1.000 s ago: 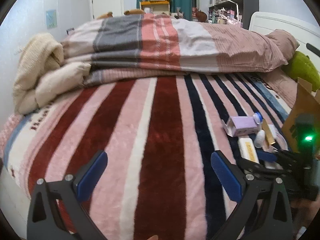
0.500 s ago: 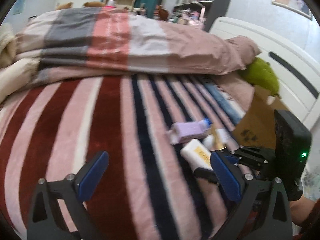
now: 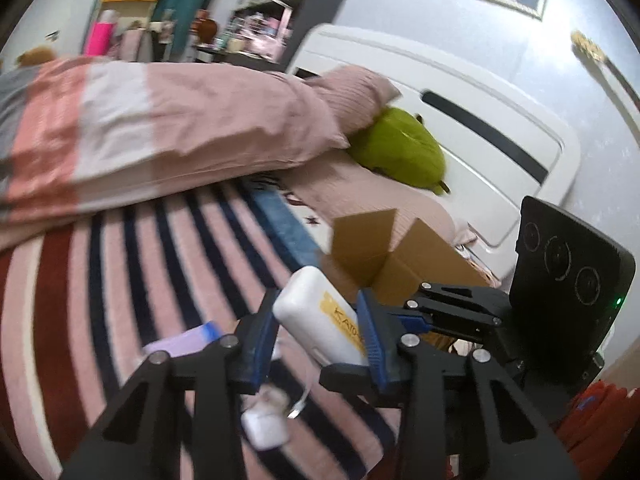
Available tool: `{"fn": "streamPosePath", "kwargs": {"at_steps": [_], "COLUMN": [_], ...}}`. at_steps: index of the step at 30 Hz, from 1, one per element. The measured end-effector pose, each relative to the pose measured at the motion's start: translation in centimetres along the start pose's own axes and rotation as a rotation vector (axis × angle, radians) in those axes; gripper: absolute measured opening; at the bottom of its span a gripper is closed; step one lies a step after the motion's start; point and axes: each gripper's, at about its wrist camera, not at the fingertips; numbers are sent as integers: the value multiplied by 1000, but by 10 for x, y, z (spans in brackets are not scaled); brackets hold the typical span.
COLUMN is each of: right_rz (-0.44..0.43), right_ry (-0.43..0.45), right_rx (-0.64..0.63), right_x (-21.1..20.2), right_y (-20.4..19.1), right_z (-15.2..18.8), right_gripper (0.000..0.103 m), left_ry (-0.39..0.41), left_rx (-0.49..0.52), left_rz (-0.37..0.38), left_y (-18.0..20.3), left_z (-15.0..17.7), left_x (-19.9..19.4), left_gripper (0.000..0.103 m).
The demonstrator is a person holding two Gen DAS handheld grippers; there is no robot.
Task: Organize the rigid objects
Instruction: 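Carry the soap bar into the cardboard box and open the right gripper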
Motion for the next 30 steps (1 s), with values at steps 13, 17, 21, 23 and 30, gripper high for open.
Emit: {"fn": "streamPosePath", "kwargs": {"at_steps": [13, 17, 21, 23, 30], "right_rz": [116, 169, 202, 210, 232], "right_ry": [-223, -333, -403, -409, -302], "right_rx": [265, 256, 259, 256, 156], "right_x": [-43, -33, -31, -32, -51], "right_y": [130, 141, 146, 143, 95], "right_z": [38, 39, 43, 43, 31], "right_gripper": [31, 31, 32, 42, 89], "left_ry": [-329, -387, -373, -335, -170], "left_rx": [103, 100, 102, 108, 57], "left_rz": [19, -11, -37, -66, -149], "left_y": [79, 82, 79, 79, 49], "left_z": [-69, -69, -66, -66, -47], "left_x": [134, 148, 137, 124, 40], "left_gripper": [34, 36, 61, 69, 81]}}
Point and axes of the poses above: each gripper's, at about its wrist camera, not at the fingertips, and x roughly the way its jaws point, y to its right, z to its underside, and after that the axes turned 14 degrees about -y, right-handed
